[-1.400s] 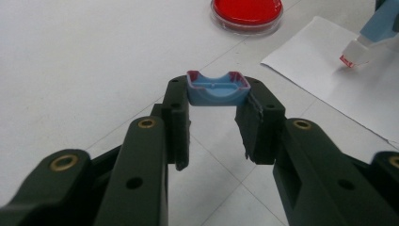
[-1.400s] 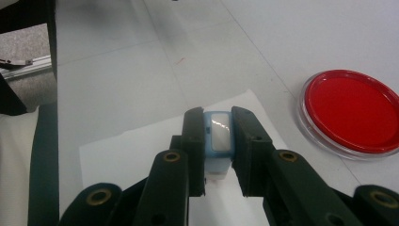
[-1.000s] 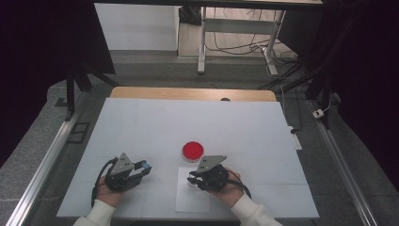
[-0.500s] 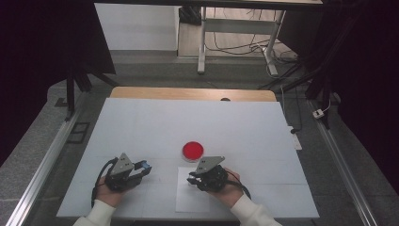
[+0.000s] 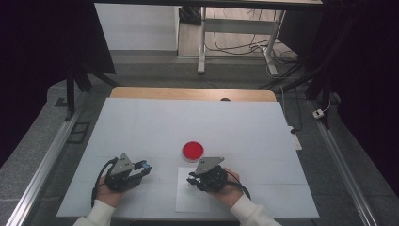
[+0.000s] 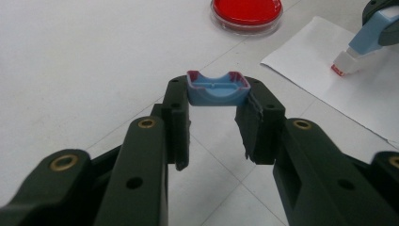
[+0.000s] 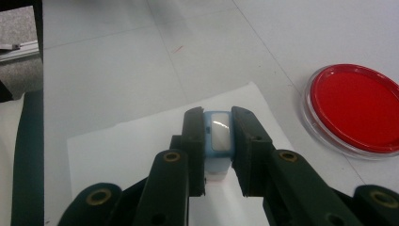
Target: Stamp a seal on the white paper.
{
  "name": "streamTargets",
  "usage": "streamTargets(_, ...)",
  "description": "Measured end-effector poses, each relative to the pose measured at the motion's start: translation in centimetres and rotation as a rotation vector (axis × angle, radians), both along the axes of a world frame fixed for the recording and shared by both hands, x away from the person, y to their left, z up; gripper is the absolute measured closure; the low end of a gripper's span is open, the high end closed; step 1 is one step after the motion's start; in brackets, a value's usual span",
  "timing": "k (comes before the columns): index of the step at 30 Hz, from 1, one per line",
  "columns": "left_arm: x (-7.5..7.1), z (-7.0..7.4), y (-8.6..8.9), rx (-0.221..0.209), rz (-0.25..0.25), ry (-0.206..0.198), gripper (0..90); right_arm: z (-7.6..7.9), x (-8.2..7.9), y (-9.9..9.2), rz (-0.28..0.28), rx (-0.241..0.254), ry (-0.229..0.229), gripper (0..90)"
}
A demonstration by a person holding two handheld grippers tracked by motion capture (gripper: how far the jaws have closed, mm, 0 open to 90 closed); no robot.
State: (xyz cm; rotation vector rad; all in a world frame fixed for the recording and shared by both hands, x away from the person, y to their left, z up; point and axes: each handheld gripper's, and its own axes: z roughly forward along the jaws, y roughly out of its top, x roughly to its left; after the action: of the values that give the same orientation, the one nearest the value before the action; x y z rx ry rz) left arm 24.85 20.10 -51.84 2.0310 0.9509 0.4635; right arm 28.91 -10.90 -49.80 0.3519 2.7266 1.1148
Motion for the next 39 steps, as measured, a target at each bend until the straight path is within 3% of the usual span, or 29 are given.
streamTargets(32,-0.04,0.01,-0.16,0.003,-0.001,0.001,65.5,-0.25,-0.29,0.54,0.001,-0.062,-0.023,76.4)
streamTargets(39,-0.04,0.01,-0.15,0.001,0.003,0.002,65.5,-0.43,-0.2,0.3,-0.004,-0.041,-0.01,76.5)
